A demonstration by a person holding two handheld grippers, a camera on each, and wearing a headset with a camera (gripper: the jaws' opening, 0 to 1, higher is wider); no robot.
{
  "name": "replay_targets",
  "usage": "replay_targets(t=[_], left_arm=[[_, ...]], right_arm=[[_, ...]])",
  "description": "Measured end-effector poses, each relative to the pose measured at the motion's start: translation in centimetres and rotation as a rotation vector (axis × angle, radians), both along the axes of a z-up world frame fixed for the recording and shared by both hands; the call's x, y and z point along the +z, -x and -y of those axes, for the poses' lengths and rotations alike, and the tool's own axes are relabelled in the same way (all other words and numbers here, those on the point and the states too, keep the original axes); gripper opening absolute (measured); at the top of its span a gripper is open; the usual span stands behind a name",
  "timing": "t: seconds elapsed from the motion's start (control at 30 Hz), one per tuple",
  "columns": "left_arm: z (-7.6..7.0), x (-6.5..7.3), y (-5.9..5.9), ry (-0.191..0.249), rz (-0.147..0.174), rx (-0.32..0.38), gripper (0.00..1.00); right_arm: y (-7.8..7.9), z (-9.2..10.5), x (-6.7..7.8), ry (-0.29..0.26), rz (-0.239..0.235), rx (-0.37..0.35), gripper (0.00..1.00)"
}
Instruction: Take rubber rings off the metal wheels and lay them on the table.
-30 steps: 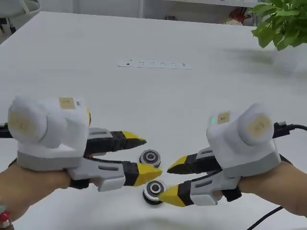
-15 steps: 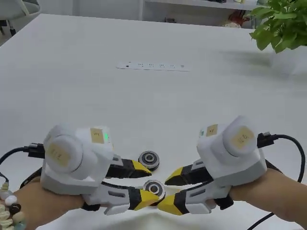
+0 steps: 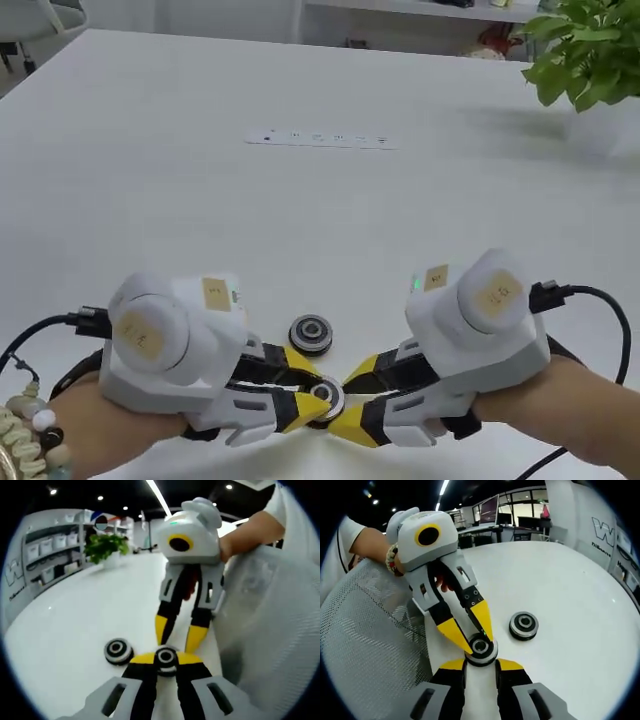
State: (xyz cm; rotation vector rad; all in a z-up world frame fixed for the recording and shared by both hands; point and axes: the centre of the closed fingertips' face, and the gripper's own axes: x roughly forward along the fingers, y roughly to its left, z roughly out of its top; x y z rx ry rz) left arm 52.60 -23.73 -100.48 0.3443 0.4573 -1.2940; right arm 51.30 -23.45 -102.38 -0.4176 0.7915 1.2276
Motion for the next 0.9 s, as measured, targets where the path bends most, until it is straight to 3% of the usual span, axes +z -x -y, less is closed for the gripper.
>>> replay_targets(t=[0.23,0.4,0.57,0.7,0.9], left_arm=[[0.0,-0.1,-0.1,0.003,0.02,-0.011,0.15],[0.0,-0.1,-0.1,0.009,0.019,-0.007,0.15],[-0.1,0.0,0.0,0.011,0.02,-0.004,0.15],[-0.1,0.0,0.0,0.007,0.028,-0.003,0.15],[-0.3,0.1,0.0,0.012,0.032,0.001,0.15]], right_arm=[[-0.1,0.1,0.0,0.002,0.004,0.002,0.18],[-0.2,0.5,-0.2,0.032,0.025,0.018,0.08],[-0.3,0.5,-0.2,0.04,0.032,0.018,0.05],[-0.6,0.7,-0.1,0.052,0.062,0.022,0.02],[-1.0,0.9,-0.1,0.048,0.039,-0.029,0.0]])
